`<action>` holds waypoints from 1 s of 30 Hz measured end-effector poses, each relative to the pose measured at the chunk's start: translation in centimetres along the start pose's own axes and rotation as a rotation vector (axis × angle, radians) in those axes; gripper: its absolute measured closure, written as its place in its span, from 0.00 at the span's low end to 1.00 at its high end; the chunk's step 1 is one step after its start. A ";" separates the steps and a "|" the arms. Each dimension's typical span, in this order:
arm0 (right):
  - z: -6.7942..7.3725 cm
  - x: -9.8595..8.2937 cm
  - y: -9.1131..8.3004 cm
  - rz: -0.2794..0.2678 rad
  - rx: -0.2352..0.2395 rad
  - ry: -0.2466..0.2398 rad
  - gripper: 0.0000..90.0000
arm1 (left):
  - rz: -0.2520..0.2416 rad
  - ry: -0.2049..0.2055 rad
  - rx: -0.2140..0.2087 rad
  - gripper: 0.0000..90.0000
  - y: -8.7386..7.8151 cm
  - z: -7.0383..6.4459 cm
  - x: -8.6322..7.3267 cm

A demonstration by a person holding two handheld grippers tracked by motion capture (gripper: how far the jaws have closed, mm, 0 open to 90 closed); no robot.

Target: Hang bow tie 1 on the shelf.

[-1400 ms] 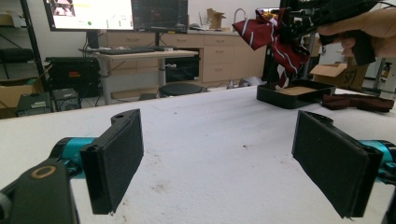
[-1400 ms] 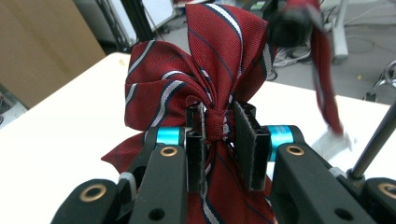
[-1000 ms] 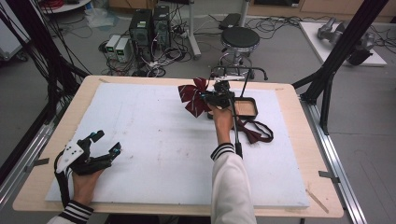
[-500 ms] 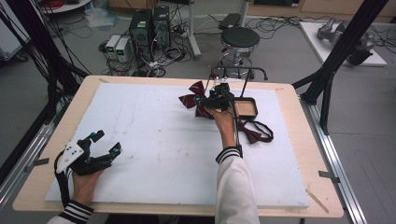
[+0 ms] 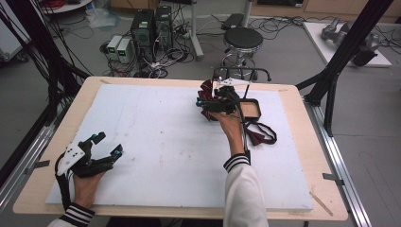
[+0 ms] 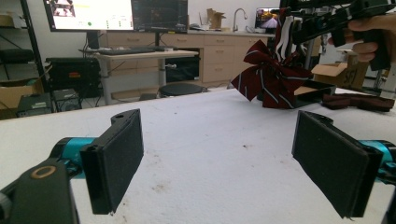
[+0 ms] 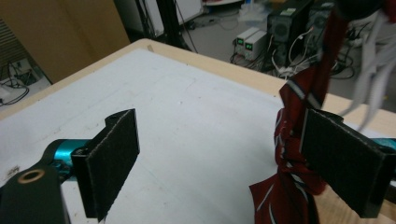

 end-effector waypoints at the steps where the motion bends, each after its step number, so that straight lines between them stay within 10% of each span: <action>1: 0.1 0.0 -0.5 -0.013 0.006 -0.004 0.12 | 0.000 0.000 0.000 0.19 0.0 0.0 0.0; 30: -0.3 -2.6 -12.6 -0.179 -0.065 -0.129 0.12 | -0.012 0.010 -0.002 0.19 -0.1 -0.1 0.1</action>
Point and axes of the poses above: each handheld gripper's, and its own axes: y roughly forward along the jaws, x roughly out of its top, z roughly to its left, the point moved 6 cm from there along y, roughly forward along the jaws, and after that the axes turned 13 degrees about y, right-handed, at the moved point
